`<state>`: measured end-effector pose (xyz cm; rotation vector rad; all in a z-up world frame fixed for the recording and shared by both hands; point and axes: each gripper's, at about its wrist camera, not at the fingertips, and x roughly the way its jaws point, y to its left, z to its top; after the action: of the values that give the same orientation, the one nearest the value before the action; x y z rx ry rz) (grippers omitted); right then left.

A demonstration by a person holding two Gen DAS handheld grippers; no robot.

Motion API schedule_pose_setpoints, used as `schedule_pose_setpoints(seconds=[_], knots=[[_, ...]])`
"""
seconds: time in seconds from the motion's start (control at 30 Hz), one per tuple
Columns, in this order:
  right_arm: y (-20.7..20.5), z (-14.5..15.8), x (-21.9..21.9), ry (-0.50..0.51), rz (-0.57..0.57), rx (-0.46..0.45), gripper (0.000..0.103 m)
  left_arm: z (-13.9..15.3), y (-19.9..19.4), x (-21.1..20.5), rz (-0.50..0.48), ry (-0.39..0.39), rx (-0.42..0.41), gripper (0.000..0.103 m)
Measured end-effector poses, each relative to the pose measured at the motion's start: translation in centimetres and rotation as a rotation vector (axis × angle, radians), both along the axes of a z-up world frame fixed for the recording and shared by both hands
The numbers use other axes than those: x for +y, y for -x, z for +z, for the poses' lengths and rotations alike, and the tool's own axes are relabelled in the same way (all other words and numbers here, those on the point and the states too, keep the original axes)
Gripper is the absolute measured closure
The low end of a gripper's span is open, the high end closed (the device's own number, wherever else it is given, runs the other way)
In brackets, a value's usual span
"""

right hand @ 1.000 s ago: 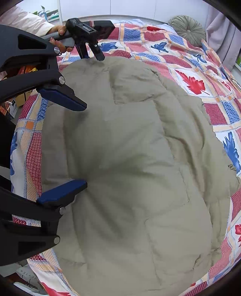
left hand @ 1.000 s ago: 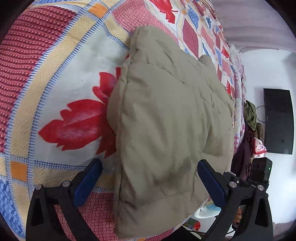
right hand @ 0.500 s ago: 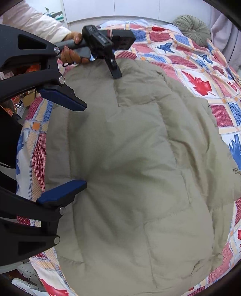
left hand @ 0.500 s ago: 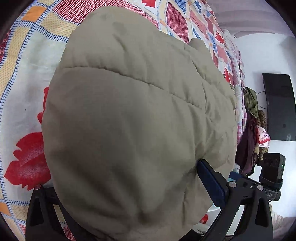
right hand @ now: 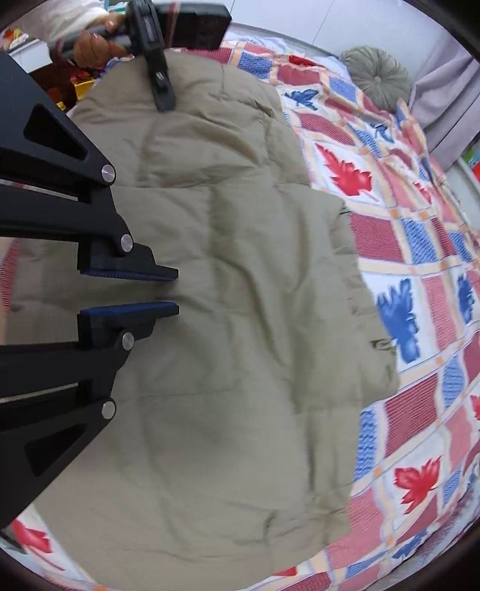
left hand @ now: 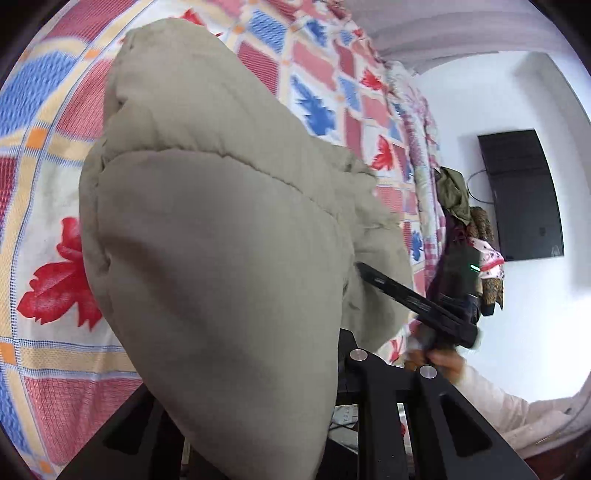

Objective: Fold large clothes

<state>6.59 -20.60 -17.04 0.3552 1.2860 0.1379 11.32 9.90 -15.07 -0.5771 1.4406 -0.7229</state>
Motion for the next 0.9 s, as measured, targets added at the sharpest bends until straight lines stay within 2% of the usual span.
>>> schedule_pose_setpoints(seconds=[0.1,0.2,0.33,0.47,0.57,0.67,0.7,0.77,0.87,0.9], knots=[[-1.1,-2.0,-0.7,-0.040,-0.040,-0.015,0.090,3.5,0.1,-3.4,-0.051,-0.012,-0.055,0.080],[-2.0,-4.3,-1.7,-0.134,-0.103,0.003,0.090,5.9,0.2,-7.4,-0.099,-0.017,-0.082,0.080],[-2.6,-6.5,-2.9,-0.236,-0.167,0.022,0.094,8.0,0.0,-13.6,-0.166,-0.099,-0.128,0.080],[-2.9,-8.1,-3.8,-0.317,-0.195,0.043,0.095,9.3,-0.2,-20.1,-0.255,-0.213,-0.193,0.080],[-3.1,-8.3,-4.5,-0.360,-0.185,0.057,0.096,9.8,-0.8,-23.0,-0.280,-0.223,-0.198,0.080],[-2.9,-7.0,-6.4,-0.386,-0.191,0.047,0.096,9.6,-1.4,-24.5,-0.293,-0.239,-0.180,0.078],[-2.6,-6.4,-7.3,-0.398,-0.200,0.033,0.096,9.3,-1.4,-24.8,-0.297,-0.248,-0.166,0.075],[-1.3,-4.7,-9.6,-0.418,-0.227,-0.007,0.092,8.5,-1.6,-26.5,-0.300,-0.222,-0.120,0.053],[1.1,-3.0,-13.0,-0.415,-0.279,-0.041,0.092,6.9,-1.8,-28.3,-0.309,-0.142,-0.069,0.037],[2.1,-2.6,-14.3,-0.410,-0.303,-0.046,0.092,6.3,-1.6,-29.0,-0.318,-0.112,-0.056,0.037]])
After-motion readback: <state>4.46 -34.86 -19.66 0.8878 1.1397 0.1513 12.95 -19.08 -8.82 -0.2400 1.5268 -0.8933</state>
